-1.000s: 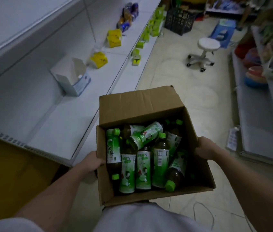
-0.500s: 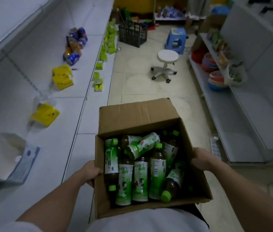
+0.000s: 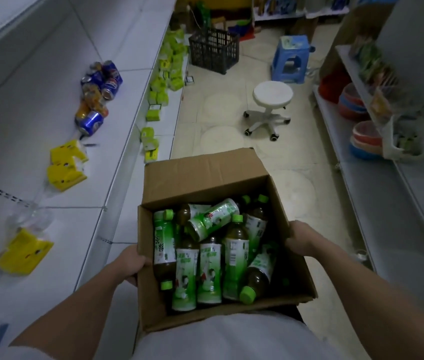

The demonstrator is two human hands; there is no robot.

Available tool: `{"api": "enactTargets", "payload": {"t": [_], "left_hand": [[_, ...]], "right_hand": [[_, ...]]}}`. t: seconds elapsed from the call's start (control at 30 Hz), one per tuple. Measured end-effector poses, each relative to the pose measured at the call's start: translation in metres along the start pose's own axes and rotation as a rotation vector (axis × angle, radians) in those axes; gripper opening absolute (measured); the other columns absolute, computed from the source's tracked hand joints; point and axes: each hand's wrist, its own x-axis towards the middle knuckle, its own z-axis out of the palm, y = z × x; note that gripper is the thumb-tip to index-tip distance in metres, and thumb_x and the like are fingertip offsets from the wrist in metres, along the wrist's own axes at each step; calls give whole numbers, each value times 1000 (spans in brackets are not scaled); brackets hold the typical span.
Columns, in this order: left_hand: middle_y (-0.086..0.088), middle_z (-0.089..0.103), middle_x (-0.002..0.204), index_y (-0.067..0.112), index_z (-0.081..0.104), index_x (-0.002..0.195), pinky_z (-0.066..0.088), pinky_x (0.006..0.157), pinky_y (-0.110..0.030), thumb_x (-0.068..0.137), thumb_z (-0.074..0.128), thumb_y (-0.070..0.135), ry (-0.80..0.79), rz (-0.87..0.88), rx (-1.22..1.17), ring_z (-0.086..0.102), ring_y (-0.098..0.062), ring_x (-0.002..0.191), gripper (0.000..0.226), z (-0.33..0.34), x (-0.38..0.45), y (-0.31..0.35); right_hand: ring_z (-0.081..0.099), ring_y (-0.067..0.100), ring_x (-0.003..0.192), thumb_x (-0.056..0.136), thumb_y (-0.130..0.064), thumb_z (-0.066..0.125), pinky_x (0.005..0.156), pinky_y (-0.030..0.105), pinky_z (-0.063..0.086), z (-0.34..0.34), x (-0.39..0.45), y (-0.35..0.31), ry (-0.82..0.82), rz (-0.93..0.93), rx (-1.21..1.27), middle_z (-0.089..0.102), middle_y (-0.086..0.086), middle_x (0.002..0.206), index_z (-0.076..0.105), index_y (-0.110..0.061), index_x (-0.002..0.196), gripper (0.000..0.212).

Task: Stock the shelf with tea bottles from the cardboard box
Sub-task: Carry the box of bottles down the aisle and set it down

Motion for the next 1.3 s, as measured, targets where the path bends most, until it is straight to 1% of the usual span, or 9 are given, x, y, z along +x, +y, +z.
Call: {"api": "enactTargets", "payload": {"t": [0.27, 0.43, 0.57, 0.77, 0.9, 1.07, 1.17, 1.23, 1.3], "left_hand": [[-19, 69, 91, 6, 59, 109, 60, 54, -41, 88, 62, 12, 59, 29, -124, 70, -37, 75, 22, -23, 55, 152], [-24, 68, 97, 3, 60, 110, 59, 61, -53, 86, 63, 10, 58, 8, -144, 70, -41, 78, 25, -42, 112, 216], [-23, 68, 99, 6, 61, 107, 59, 61, -53, 85, 64, 11, 56, 52, -127, 70, -41, 81, 23, -70, 175, 285], [-25, 70, 96, 4, 61, 108, 59, 59, -52, 86, 63, 12, 27, 81, -110, 71, -42, 78, 24, -124, 271, 393], [-24, 71, 93, 4, 62, 109, 58, 58, -56, 84, 63, 11, -2, 47, -63, 71, -43, 76, 26, -152, 320, 448], [-22, 71, 93, 8, 60, 102, 58, 51, -42, 87, 60, 11, 21, 42, -37, 71, -41, 78, 16, -184, 378, 527], [-9, 68, 85, 10, 62, 98, 52, 48, -30, 88, 63, 12, 38, 48, -85, 67, -24, 71, 11, -192, 412, 575], [-5, 63, 76, 9, 61, 86, 48, 50, -25, 89, 60, 7, 76, 30, -123, 61, -16, 64, 3, -199, 434, 608], [-9, 62, 74, 10, 57, 74, 47, 54, -26, 88, 56, 0, 129, -21, -176, 58, -18, 63, 17, -208, 450, 640]], "right_hand": [[64, 30, 93, 81, -7, 55, 74, 40, 60, -169, 112, -43, 65, -65, -86, 62, 15, 109, 56, -5, 116, 35], [64, 29, 97, 82, -8, 56, 82, 43, 59, -220, 182, -66, 53, -59, -101, 63, 14, 112, 57, -7, 115, 33], [62, 30, 105, 84, -7, 57, 88, 43, 55, -261, 250, -85, 59, -41, -105, 62, 16, 116, 56, -4, 118, 34], [60, 28, 98, 85, -7, 56, 80, 36, 53, -359, 350, -140, 112, -20, -163, 61, 14, 107, 58, -2, 112, 28], [61, 26, 102, 87, -7, 55, 80, 33, 52, -395, 402, -157, 61, 16, -157, 60, 12, 108, 57, -4, 116, 29], [61, 24, 96, 84, -7, 55, 79, 33, 52, -446, 494, -179, 26, -11, -135, 61, 9, 106, 59, -5, 113, 29], [64, 27, 98, 81, -10, 56, 82, 37, 56, -483, 563, -194, -9, -36, -158, 64, 13, 110, 60, -4, 112, 31], [66, 30, 95, 80, -8, 55, 78, 36, 56, -515, 611, -209, -18, -102, -179, 68, 15, 107, 64, -3, 107, 29], [65, 29, 94, 80, -8, 57, 76, 34, 54, -555, 656, -230, -33, -165, -202, 68, 14, 105, 64, -3, 107, 28]]}}
